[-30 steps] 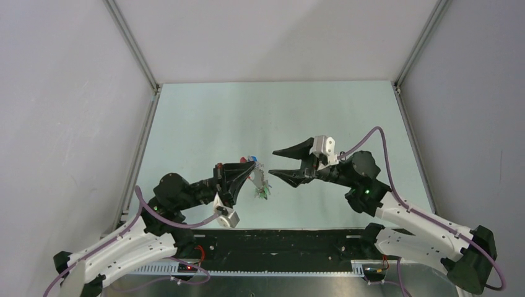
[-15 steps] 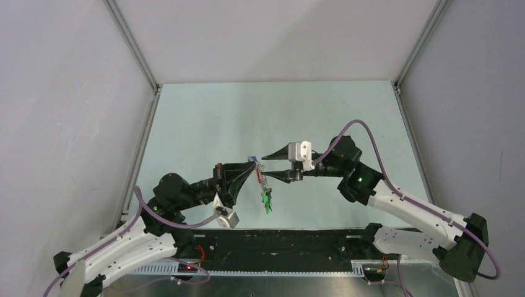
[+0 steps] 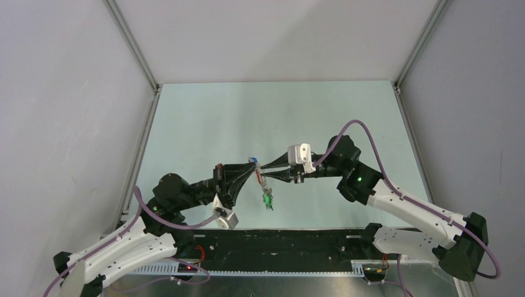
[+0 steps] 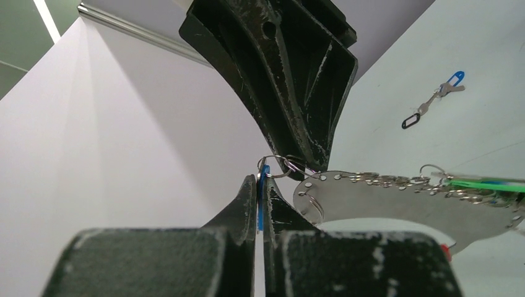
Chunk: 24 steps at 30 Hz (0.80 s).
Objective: Remove the keys from the keyring
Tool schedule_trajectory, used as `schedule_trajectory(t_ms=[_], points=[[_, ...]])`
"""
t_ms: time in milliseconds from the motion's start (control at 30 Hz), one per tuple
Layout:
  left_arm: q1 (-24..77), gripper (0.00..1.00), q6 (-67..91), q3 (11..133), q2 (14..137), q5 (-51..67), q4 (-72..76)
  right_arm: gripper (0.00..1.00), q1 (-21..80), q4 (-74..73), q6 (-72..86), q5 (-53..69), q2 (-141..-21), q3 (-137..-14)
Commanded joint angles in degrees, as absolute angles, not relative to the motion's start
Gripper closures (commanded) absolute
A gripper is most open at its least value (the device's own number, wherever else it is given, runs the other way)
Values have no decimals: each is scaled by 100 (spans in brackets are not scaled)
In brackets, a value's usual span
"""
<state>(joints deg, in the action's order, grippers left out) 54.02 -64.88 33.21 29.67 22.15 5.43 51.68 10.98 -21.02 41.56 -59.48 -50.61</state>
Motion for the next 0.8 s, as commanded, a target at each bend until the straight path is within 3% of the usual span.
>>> schedule_trajectory(t_ms=[0,167,500,767], points=[[5370,100,-6407,3517,2952,2281,914,77,5213,1364,-1896,4392,-5933,-5346],[5373,100,-6415,3516,2950,2262,914,100,5216,1471,-1606,4241,-5919,-5346],[5378,100,-6430,3499,2904,2182,919,100,4809,1973,595,3636,-5698,-5169],[5370,100,-6429,3474,2981,2169,913,100,4362,3550,2830,2055,-4890,-3870]])
